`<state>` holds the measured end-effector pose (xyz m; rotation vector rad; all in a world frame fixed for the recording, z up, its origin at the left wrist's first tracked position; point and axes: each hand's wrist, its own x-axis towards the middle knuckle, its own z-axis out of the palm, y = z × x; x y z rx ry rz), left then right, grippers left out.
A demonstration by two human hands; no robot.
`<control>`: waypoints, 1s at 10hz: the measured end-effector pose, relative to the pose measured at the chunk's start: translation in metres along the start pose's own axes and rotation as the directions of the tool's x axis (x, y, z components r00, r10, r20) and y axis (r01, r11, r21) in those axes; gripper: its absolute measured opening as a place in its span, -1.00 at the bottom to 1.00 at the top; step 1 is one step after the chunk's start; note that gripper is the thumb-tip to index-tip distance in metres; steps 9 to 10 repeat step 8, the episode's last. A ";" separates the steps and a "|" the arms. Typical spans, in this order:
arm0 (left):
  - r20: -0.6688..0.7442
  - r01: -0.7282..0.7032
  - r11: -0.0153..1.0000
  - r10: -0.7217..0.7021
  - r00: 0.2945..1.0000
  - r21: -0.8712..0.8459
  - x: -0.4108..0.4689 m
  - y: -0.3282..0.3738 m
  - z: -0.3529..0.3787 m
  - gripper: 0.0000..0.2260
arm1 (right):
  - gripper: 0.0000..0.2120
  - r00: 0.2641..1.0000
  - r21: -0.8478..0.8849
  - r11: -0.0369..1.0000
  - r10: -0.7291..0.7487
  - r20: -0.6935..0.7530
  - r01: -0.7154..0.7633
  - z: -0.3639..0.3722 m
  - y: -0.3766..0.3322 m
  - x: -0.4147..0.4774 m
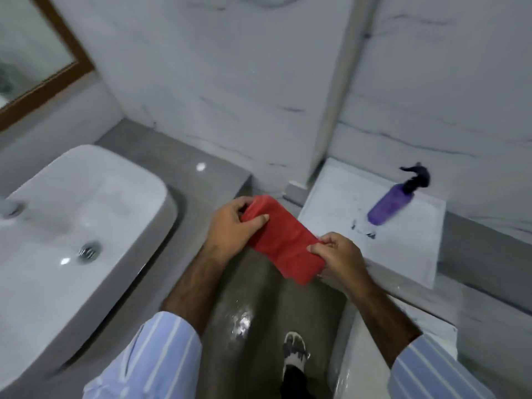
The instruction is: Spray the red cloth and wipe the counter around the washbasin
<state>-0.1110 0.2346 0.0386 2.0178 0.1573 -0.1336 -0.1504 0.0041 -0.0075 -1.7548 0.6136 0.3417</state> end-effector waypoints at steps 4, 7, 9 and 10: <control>0.581 -0.536 0.672 0.188 0.792 0.512 0.187 0.109 0.217 -0.64 | -0.90 0.952 0.558 0.774 0.279 0.125 -0.300 -0.071 0.005 0.094; 0.609 -0.502 0.606 0.036 0.792 0.617 0.204 0.065 0.255 -0.46 | -0.82 0.987 0.142 0.979 0.153 -0.054 -0.144 -0.093 0.026 0.109; 0.530 -0.502 0.617 0.157 0.833 0.606 0.188 0.070 0.245 -0.39 | -0.82 0.929 -0.430 0.901 -0.117 -0.350 -0.049 -0.144 0.035 0.090; 0.530 -0.502 0.617 0.157 0.833 0.606 0.188 0.070 0.245 -0.39 | -0.82 0.929 -0.430 0.901 -0.117 -0.350 -0.049 -0.144 0.035 0.090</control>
